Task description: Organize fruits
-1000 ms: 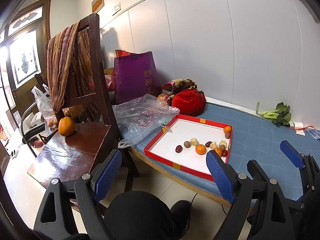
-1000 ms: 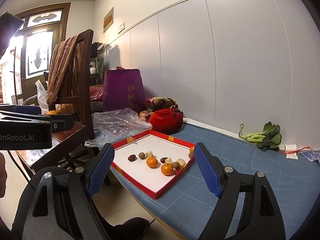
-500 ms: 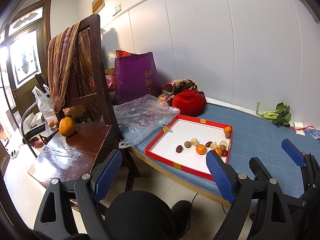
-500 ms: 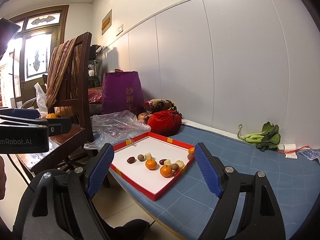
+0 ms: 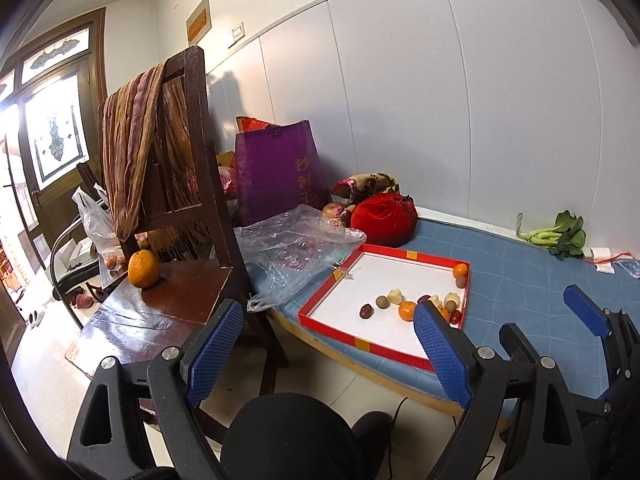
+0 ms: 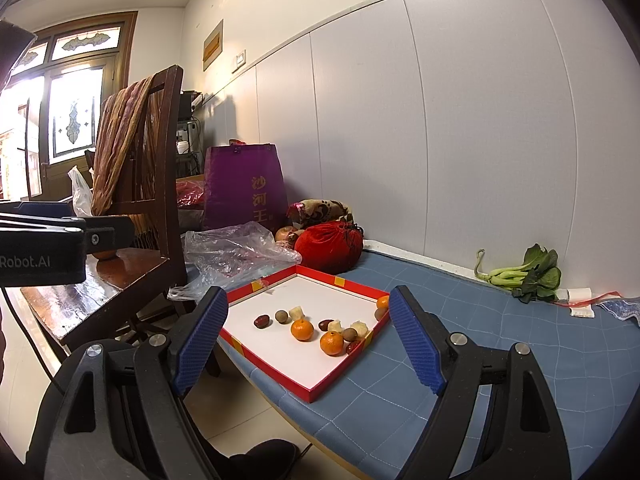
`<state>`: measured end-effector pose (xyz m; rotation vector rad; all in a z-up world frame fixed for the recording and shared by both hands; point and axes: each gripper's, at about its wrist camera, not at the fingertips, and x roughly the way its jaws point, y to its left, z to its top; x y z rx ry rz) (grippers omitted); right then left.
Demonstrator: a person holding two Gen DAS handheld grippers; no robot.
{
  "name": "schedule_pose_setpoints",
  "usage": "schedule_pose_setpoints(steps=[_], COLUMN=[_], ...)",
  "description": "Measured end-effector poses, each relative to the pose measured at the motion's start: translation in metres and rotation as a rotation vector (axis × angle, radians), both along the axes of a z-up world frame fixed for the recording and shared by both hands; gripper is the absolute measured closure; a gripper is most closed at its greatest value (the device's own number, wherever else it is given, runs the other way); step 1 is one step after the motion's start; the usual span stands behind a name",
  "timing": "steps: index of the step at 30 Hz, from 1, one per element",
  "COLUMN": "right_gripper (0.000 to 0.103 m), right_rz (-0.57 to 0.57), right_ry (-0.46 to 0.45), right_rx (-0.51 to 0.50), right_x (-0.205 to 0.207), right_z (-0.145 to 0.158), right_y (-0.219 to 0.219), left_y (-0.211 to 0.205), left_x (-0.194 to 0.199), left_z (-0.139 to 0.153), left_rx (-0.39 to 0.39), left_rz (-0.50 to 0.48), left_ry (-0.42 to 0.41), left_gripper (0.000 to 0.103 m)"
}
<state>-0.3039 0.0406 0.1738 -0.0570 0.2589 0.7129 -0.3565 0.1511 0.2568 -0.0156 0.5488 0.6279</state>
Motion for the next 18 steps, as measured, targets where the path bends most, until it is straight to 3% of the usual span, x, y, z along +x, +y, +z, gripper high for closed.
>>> schedule_pose_setpoints(steps=[18], right_gripper=[0.020], right_rz=[-0.010], right_ry=[0.002], right_rx=[0.003], right_x=[-0.0008], right_z=[0.0015], right_y=[0.0016], left_y=[0.0073], left_x=[-0.0002], left_z=[-0.0034], left_rx=[-0.015], left_rz=[-0.011], left_ry=[0.015], left_gripper=[0.014])
